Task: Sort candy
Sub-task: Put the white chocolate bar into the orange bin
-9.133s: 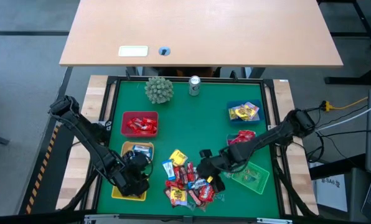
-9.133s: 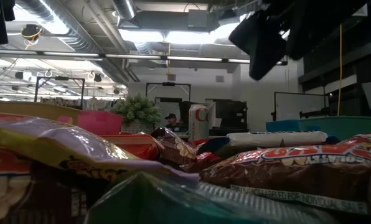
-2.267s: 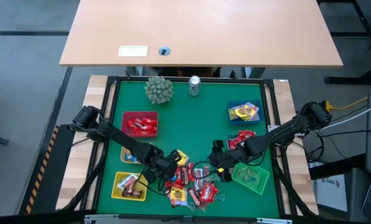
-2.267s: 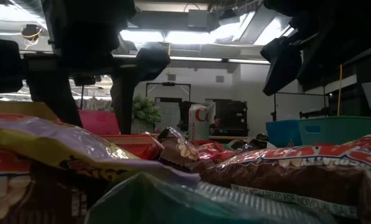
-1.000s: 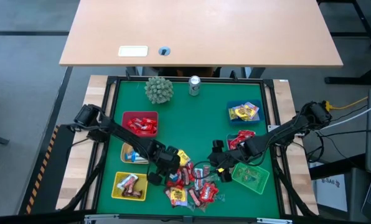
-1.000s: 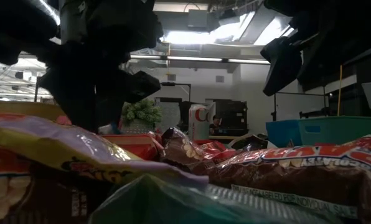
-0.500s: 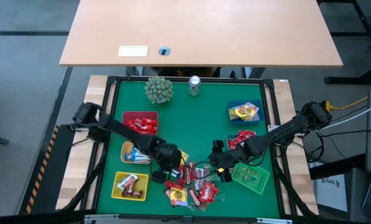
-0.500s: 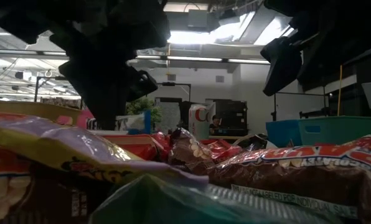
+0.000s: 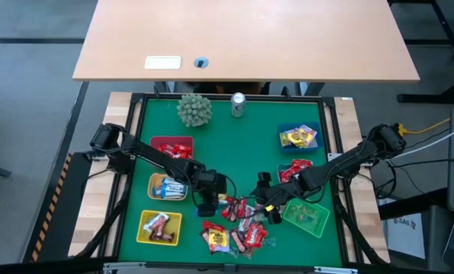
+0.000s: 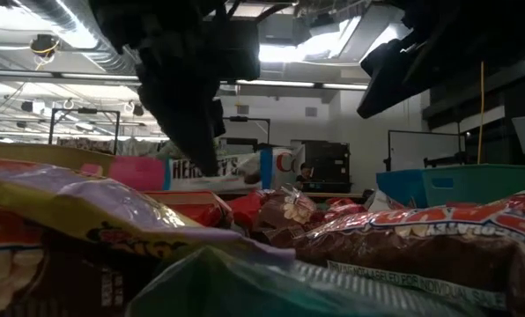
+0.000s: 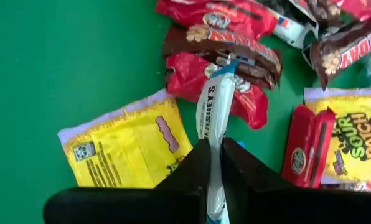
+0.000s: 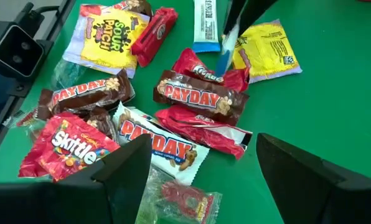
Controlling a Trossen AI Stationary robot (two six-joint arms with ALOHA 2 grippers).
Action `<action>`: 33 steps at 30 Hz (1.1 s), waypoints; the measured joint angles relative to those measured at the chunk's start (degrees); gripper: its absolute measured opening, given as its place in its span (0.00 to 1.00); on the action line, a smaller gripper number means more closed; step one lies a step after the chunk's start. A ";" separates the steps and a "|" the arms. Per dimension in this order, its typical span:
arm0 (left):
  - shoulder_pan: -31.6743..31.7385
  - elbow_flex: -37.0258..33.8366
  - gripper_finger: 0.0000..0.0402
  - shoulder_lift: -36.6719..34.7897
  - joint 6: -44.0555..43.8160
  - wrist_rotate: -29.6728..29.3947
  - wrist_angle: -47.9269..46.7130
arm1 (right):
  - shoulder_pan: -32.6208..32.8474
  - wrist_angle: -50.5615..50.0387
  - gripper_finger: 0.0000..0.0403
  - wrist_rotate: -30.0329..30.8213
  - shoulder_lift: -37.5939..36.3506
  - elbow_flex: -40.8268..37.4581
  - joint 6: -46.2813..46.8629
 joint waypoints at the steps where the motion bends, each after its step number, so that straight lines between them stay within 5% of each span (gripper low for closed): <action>1: 0.17 0.00 0.03 -0.40 0.00 0.00 -0.23 | 0.00 0.00 0.72 -0.01 0.00 0.00 0.00; 10: 0.54 0.20 0.03 -9.40 0.16 0.78 -6.11 | 0.01 0.33 0.72 -0.01 0.00 0.00 0.00; 16: -0.34 0.26 0.03 -16.16 -0.69 0.28 -20.57 | 0.02 0.24 0.72 -0.02 0.00 0.00 0.00; 27: -4.75 0.26 0.03 -19.24 -14.86 -4.79 -49.19 | 0.00 0.26 0.72 -0.02 0.00 0.00 0.00; 33: -7.01 0.26 0.08 -19.24 -21.04 -10.09 -51.74 | 0.00 0.28 0.72 2.55 0.00 0.00 -0.56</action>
